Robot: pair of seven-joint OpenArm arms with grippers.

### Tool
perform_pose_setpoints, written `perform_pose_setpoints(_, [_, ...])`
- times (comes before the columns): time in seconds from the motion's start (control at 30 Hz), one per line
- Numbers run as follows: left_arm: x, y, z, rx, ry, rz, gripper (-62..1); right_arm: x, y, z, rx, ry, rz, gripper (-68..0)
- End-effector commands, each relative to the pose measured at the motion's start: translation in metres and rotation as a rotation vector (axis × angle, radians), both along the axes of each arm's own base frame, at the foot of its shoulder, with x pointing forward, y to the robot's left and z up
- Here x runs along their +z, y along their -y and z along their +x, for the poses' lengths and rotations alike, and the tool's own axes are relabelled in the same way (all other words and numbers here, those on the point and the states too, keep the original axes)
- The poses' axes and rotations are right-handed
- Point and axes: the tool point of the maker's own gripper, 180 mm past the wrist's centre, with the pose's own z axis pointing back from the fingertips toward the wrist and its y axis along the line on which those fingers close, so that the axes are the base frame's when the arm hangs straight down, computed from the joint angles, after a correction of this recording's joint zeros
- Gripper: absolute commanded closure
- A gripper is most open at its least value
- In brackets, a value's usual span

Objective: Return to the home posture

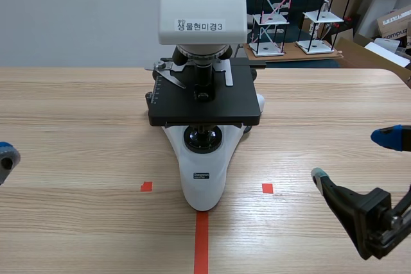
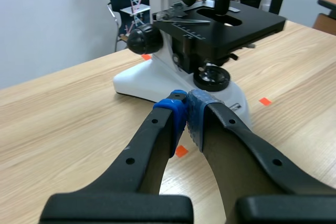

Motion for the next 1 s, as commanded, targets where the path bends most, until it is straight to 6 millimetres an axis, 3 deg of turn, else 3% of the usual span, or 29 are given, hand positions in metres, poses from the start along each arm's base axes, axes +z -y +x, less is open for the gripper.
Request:
perform_pose_setpoints(0.0, [0.006,-0.001,-0.003,-0.005,0.030,0.000,-7.4,0.008,0.000,0.003,-0.002,0.031,0.009,-63.4])
perform_pose_setpoints(0.07, [0.007,-0.001,-0.008,-0.016,0.039,0.014,-19.5,0.008,0.000,0.003,-0.002,0.031,0.009,-63.4])
perform_pose_setpoints(0.2, [0.012,-0.002,-0.013,-0.014,0.059,-0.010,-60.9,0.008,0.000,0.003,-0.002,0.031,0.009,-63.4])
perform_pose_setpoints(0.97, [0.010,-0.005,-0.013,0.005,0.042,-0.021,-62.3,0.008,0.000,0.003,-0.002,0.031,0.009,-63.4])
